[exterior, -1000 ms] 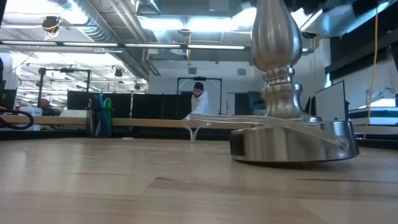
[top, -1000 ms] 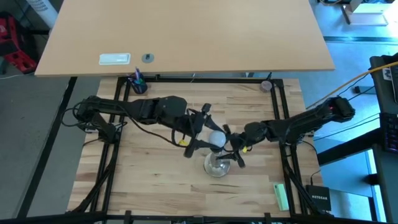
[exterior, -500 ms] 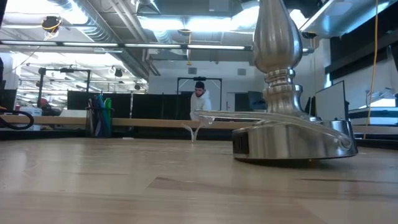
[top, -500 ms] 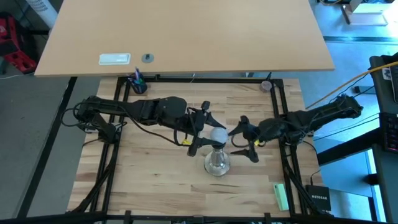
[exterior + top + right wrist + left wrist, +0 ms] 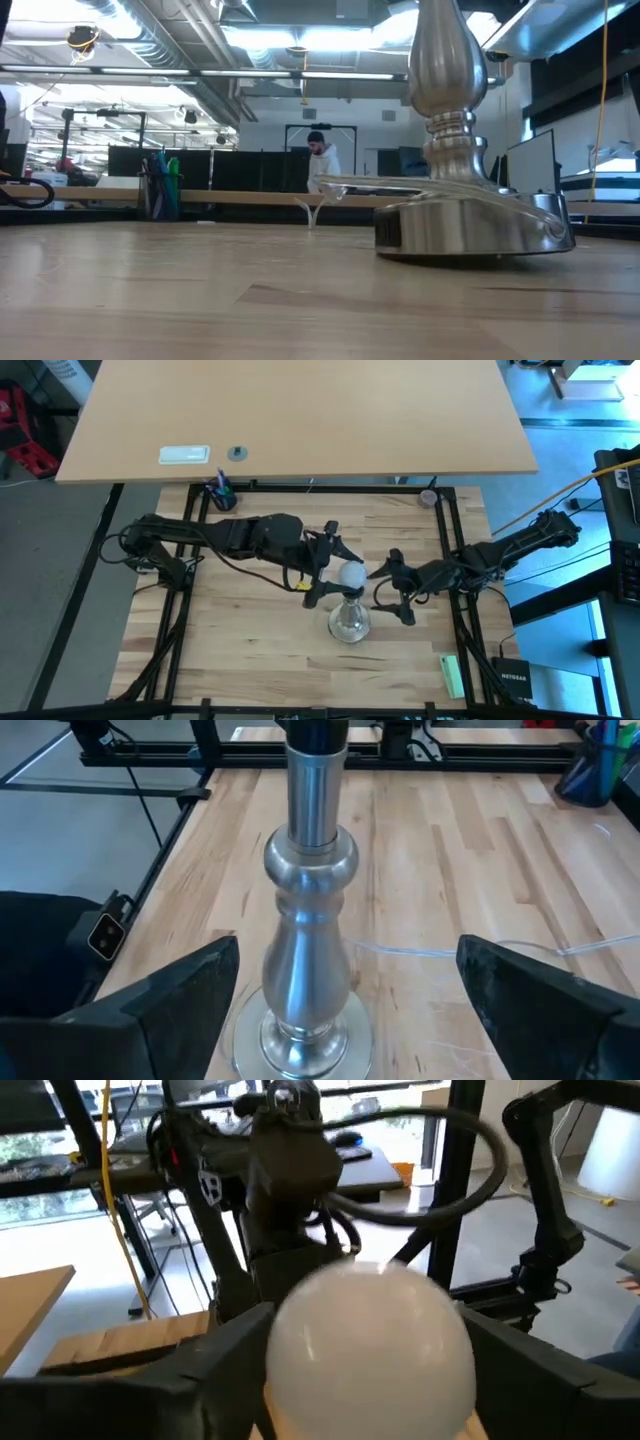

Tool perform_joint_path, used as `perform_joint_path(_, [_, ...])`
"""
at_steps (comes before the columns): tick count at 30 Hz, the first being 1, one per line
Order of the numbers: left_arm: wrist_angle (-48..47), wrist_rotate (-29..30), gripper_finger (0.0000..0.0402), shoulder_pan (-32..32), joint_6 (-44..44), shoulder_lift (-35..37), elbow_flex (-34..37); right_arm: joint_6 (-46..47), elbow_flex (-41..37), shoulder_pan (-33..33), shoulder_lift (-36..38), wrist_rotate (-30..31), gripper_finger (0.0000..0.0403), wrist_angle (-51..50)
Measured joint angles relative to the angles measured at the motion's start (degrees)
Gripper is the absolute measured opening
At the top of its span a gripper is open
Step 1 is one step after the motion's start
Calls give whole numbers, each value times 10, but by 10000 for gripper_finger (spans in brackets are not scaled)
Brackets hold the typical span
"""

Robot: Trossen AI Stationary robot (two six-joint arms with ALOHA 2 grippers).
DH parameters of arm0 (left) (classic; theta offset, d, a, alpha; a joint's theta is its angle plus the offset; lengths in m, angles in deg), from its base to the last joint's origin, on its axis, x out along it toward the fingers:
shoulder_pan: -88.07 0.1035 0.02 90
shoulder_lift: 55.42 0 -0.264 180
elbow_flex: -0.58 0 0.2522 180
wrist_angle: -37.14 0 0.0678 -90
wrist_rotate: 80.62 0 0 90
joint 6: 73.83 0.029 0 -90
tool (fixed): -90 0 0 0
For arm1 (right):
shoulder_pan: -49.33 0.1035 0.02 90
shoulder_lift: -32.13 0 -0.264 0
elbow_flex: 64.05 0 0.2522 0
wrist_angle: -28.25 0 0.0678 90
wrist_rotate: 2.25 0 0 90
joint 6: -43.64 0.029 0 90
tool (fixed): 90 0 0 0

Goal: Screw lightbulb
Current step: Insert the lightbulb into the lamp, then remove the light bulb from the lamp

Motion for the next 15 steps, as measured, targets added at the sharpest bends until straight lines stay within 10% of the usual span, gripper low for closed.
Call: perform_joint_path(15, [-33, 2, 310, -3, -5, 15, 2, 0, -1, 0, 0, 0, 376, 4])
